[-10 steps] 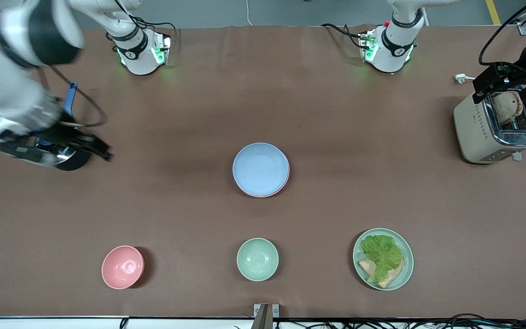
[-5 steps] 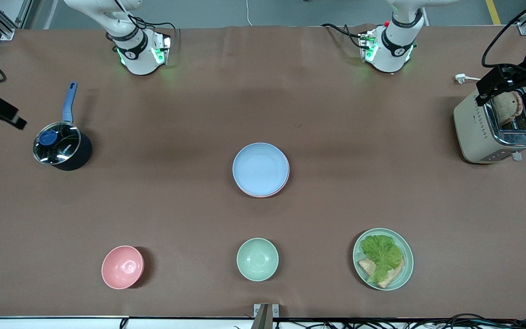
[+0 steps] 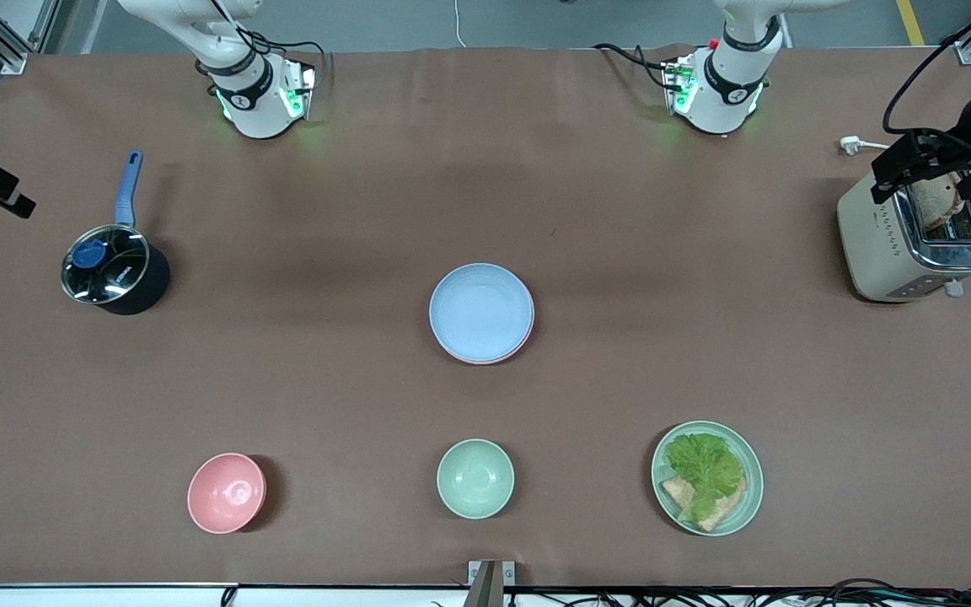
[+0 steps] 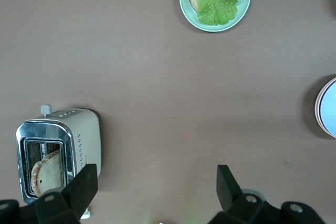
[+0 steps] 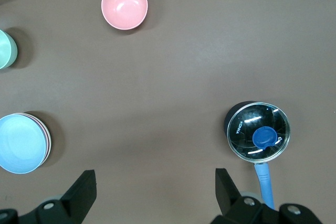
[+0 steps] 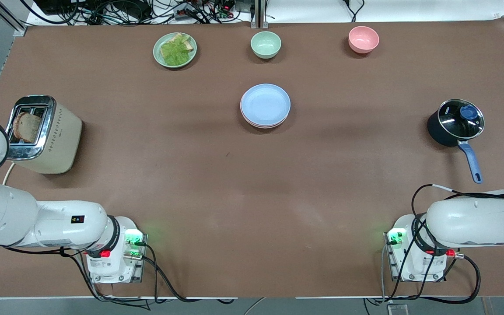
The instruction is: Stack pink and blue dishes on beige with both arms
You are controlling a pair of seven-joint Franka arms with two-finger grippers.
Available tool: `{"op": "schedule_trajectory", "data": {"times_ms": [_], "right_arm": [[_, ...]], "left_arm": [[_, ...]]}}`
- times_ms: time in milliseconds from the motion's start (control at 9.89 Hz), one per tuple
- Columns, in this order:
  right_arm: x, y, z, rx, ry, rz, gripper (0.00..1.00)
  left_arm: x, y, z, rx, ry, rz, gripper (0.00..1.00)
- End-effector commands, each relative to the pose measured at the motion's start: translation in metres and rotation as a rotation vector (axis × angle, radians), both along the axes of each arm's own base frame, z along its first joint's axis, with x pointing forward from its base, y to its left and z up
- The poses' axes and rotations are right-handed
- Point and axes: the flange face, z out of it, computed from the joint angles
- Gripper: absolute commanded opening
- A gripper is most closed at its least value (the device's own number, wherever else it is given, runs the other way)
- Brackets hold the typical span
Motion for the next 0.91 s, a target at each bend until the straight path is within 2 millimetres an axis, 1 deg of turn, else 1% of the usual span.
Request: {"op": "schedule_trajectory", "data": {"times_ms": [0, 101, 202, 303, 506, 607, 809], "right_arm": [[0.003, -0.003, -0.005, -0.021, 0.005, 0.032, 1.00], [0.003, -0.003, -0.008, -0.022, 0.012, 0.038, 1.00], [0.002, -0.005, -0.008, -0.039, 0.015, 0.073, 1.00], [0.001, -0.008, -0.009, -0.070, 0.025, 0.120, 1.00], [-0.002, -0.010, -0.007, -0.071, 0.039, 0.134, 1.00], [-0.002, -0.011, -0.007, -0.071, 0.041, 0.127, 1.00], [-0.002, -0.011, -0.007, -0.071, 0.042, 0.124, 1.00]], "left_arm": [[-0.009, -0.008, -0.022, -0.008, 0.019, -0.022, 1.00], [-0.014, -0.010, -0.029, -0.005, 0.009, -0.026, 1.00], [-0.019, -0.007, -0.036, -0.004, 0.007, -0.022, 1.00], [-0.020, -0.006, -0.030, -0.001, 0.000, -0.034, 1.00], [-0.011, -0.004, -0.026, -0.005, -0.006, -0.072, 1.00], [-0.011, -0.008, -0.025, -0.007, -0.006, -0.070, 1.00], [-0.014, -0.006, -0.024, -0.007, 0.013, -0.074, 1.00]]}}
